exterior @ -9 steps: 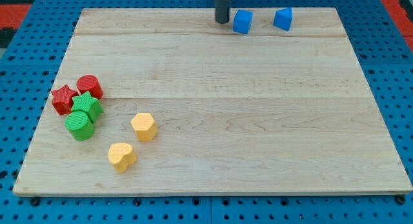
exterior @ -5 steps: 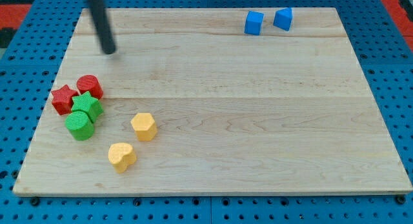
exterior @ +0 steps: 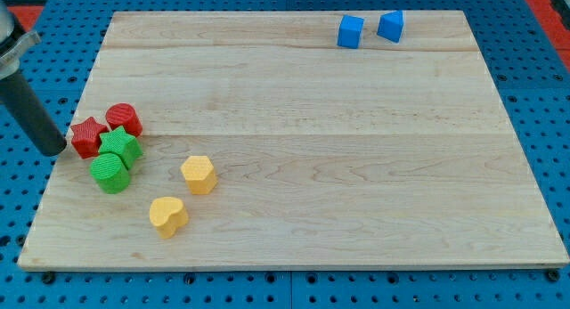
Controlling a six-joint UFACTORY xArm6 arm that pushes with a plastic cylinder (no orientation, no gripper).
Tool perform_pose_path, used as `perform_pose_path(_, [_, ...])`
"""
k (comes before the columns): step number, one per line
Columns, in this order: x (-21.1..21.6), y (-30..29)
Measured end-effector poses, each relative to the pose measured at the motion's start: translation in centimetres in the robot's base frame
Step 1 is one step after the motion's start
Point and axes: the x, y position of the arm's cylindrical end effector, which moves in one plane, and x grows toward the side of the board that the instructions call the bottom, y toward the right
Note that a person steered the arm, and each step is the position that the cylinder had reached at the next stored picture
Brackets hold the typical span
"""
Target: Push the red star closer to blue cube
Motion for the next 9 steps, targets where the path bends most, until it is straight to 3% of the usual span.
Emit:
perform_pose_path(3, [1.0, 1.0])
perform_pose_path(4, [-3.1, 4.1])
perform_pose_path(7, [-5.5, 17.8])
perform_pose_path(9, [-10.7, 26.9])
